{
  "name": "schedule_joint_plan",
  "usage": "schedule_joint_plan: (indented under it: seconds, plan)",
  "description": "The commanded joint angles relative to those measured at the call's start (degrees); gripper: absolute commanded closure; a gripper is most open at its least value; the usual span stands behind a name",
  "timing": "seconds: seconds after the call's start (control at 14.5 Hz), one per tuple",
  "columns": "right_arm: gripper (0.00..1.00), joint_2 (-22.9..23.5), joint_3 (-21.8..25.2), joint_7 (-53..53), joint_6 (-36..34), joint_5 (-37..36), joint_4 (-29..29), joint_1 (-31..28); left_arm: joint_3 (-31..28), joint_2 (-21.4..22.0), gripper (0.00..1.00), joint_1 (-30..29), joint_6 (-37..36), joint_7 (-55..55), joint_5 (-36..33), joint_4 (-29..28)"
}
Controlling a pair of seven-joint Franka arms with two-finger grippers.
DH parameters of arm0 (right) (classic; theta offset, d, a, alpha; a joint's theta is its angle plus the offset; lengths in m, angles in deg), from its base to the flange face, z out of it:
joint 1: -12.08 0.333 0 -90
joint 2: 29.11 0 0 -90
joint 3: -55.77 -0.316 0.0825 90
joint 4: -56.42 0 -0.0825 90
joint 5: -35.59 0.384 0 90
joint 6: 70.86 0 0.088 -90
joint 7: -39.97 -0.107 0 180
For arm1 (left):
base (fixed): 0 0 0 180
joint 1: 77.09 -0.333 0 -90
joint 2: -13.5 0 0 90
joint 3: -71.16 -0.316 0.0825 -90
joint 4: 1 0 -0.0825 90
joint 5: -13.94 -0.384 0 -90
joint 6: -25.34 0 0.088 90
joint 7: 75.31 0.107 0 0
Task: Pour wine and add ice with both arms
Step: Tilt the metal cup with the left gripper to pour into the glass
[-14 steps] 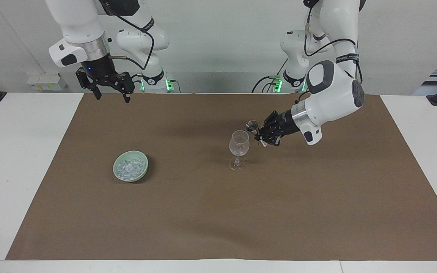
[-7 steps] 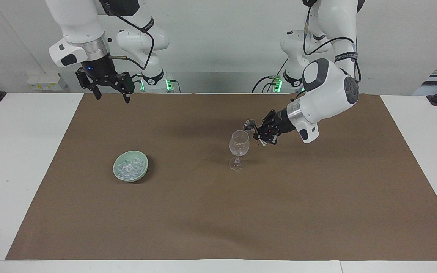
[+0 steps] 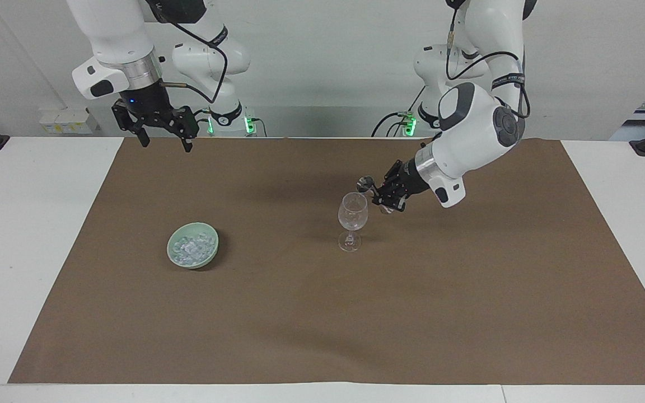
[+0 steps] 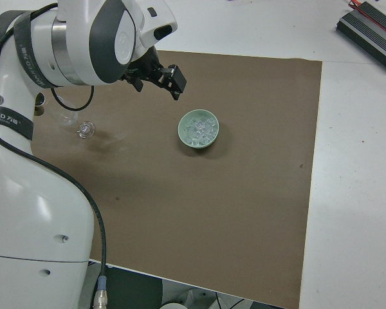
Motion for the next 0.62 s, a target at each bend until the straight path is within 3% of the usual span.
schedule_joint_plan:
  seconds: [0.0, 0.55]
  plan:
    - [0.0, -0.2, -0.1, 1.5, -0.3, 1.1, 0.3, -0.8, 0.8, 1.0, 1.0, -0.4, 0.5, -3.4, -3.6, 0.3]
    - [0.0, -0.2, -0.1, 1.5, -0.3, 1.1, 0.3, -0.8, 1.0, 0.0, 1.0, -0.6, 0.7, -7.8, -5.9, 2.5]
